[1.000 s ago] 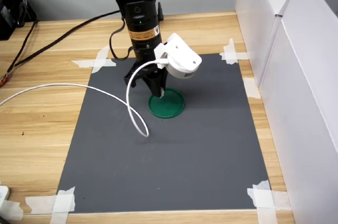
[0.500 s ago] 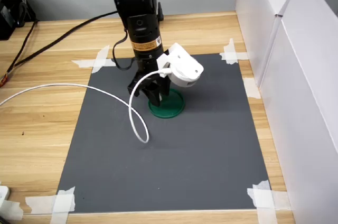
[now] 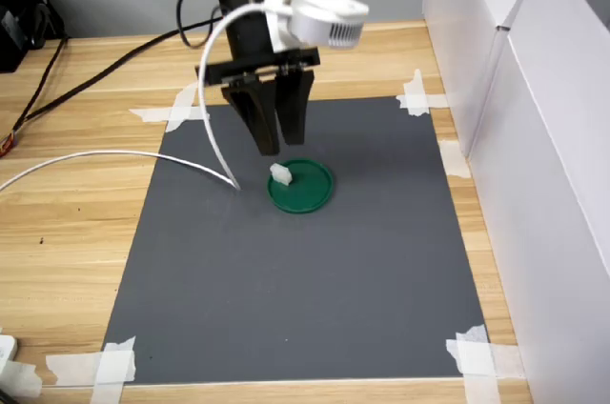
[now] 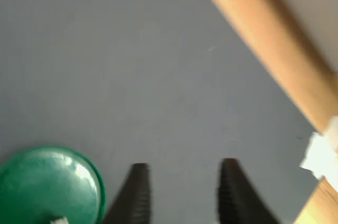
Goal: Grasp a white terminal and put it in the green lid.
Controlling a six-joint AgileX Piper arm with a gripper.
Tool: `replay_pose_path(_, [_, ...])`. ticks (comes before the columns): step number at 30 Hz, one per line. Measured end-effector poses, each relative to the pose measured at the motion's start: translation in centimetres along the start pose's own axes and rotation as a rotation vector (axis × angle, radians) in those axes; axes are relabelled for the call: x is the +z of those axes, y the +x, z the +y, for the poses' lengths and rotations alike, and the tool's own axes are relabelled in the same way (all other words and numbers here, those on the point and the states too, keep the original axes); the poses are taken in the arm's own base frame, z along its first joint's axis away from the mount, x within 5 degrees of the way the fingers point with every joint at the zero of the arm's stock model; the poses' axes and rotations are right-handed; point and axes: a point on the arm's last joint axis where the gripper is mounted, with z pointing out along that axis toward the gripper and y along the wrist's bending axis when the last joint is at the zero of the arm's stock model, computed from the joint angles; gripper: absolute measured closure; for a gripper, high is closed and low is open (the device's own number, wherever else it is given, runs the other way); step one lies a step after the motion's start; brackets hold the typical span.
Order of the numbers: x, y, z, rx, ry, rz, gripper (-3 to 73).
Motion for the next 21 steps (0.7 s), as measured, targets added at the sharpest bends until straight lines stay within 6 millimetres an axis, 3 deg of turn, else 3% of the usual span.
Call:
replay_pose_path(4, [-3.3, -0.7, -0.2, 0.074, 0.052, -0.066, 60.7])
replay_pose_path(7, [-6.2, -1.0, -0.3, 0.105, 0.105, -0.131, 68.6])
replay_pose_path(13, [-12.2, 0.4, 1.4, 0.204, 0.198, -0.256, 70.9])
replay_pose_path(21, [-16.8, 6.1, 5.3, 0.465, 0.327, -0.34, 70.9])
